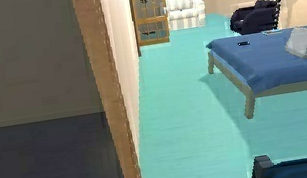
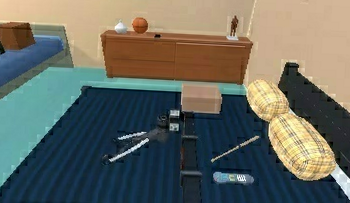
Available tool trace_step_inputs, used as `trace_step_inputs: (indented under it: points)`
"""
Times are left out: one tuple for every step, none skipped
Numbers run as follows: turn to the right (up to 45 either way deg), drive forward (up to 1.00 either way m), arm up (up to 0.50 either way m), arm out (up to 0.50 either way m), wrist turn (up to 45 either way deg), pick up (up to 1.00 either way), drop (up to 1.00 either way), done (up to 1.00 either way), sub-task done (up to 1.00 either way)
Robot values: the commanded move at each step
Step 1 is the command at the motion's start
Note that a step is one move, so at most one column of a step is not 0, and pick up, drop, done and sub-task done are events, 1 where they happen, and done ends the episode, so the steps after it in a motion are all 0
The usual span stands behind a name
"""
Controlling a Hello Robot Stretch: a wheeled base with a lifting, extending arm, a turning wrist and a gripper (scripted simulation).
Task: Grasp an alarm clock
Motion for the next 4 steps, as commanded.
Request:
trace_step_inputs:
  points:
    - [0.0,0.0,0.0,0.0,45.0,0.0,0.0,0.0,0.0]
    - [0.0,0.0,0.0,0.0,45.0,0.0,0.0,0.0,0.0]
    - [0.0,0.0,0.0,0.0,24.0,0.0,0.0,0.0,0.0]
    - [0.0,0.0,-0.3,0.0,0.0,0.0,0.0,0.0,0.0]
